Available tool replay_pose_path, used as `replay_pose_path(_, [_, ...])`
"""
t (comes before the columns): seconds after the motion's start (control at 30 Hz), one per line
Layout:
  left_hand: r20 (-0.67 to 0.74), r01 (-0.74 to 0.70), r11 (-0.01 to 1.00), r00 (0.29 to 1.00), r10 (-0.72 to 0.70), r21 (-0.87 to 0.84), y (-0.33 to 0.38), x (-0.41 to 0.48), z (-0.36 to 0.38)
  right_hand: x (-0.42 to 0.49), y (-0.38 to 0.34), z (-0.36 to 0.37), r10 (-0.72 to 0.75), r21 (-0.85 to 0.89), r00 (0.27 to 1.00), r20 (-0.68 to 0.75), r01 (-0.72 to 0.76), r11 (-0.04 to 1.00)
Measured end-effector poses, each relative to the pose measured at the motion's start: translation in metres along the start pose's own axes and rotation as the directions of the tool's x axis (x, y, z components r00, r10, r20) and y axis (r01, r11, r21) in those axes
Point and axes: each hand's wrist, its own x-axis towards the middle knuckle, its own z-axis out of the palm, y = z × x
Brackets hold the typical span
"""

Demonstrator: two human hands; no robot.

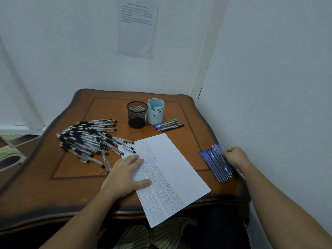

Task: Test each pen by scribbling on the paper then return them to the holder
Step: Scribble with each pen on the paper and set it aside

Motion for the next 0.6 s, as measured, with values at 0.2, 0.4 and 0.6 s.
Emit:
replay_pose_path(0.2, [-0.004, -0.001, 1.0, 1.0, 0.001, -0.005, 0.0, 0.001, 0.0, -0.009, -0.003, 0.0, -0.049, -0.043, 0.998, 0.048, 0.051, 0.998])
replay_pose_path(0.4, [-0.005, -0.004, 1.0, 1.0, 0.004, -0.001, 0.001, 0.0, -0.001, -0.015, -0.004, 0.005, -0.082, -0.003, 0.992, 0.093, 0.083, 0.997])
replay_pose_path(0.6, [-0.02, -0.005, 1.0, 1.0, 0.005, -0.017, 0.001, 0.0, 0.0, -0.014, 0.002, 0.004, -0.104, -0.021, 0.993, 0.058, 0.106, 0.994])
